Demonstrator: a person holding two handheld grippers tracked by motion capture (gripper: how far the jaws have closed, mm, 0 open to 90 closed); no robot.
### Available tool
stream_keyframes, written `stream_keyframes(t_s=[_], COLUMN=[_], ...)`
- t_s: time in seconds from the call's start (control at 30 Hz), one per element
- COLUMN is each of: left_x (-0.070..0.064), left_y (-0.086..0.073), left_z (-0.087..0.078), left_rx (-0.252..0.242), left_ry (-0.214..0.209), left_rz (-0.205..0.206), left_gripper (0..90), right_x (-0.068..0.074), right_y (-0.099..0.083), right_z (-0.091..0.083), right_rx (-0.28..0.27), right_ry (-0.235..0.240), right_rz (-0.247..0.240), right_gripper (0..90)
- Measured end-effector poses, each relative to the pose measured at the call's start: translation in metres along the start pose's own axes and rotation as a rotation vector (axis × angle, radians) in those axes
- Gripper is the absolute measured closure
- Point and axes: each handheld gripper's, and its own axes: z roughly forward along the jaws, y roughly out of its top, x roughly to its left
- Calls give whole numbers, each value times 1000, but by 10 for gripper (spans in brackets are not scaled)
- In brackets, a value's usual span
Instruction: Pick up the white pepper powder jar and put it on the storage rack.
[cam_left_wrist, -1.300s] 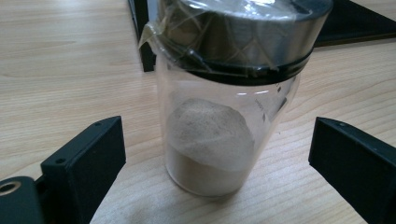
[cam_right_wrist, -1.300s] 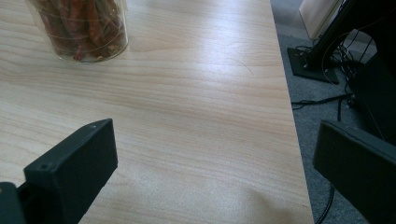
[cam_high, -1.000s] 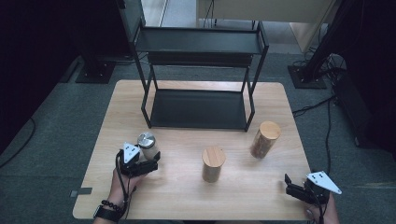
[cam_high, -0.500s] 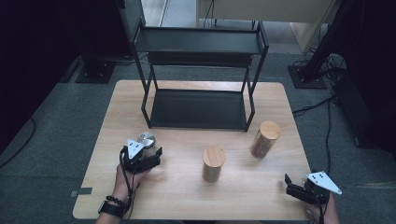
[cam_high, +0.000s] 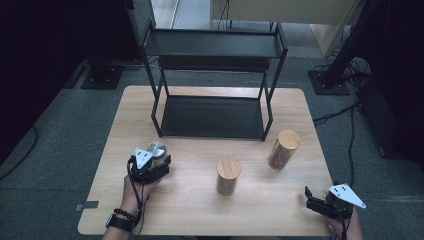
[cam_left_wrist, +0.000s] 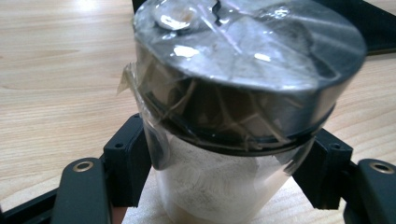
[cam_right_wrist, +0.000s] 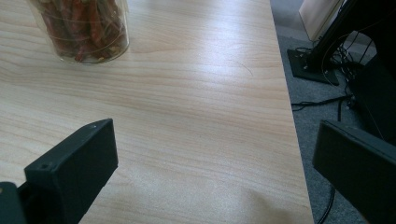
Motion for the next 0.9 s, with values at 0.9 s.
stream_keyframes(t_s=[0.9], left_x=[-24], left_y=[18], left_z=[29], left_rx=[16], left_ry=[-17], left_rz=[20], left_gripper=[308], right_x=[-1], right_y=[0], right_z=[-1], right_rx=[-5], right_ry=[4], right_rz=[18], right_gripper=[0])
